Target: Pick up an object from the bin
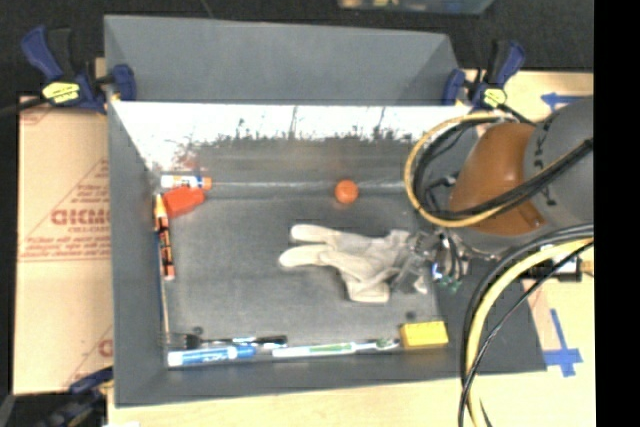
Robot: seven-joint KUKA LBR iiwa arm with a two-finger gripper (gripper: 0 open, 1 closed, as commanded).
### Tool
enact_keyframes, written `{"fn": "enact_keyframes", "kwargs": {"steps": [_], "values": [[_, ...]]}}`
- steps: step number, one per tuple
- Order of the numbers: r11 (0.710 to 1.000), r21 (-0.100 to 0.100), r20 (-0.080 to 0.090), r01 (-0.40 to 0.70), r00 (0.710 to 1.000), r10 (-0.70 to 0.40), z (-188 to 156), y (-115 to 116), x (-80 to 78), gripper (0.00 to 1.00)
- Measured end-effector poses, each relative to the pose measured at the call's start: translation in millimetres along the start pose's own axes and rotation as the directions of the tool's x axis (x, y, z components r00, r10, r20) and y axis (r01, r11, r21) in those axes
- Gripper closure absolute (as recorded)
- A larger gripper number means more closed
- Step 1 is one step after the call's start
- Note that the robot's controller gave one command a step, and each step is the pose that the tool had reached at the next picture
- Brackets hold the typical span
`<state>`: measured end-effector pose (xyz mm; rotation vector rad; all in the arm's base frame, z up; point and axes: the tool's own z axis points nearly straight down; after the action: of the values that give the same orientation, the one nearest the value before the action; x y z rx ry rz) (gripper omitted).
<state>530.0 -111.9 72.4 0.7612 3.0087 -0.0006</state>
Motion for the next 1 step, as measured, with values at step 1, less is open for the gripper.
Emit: {"fn": "enact_keyframes", "kwargs": {"steps": [1], "values": [[0.992, 0.002, 0.001, 0.125, 0.992, -0.125, -5.7, 11.4, -6.9, 1.00]]}}
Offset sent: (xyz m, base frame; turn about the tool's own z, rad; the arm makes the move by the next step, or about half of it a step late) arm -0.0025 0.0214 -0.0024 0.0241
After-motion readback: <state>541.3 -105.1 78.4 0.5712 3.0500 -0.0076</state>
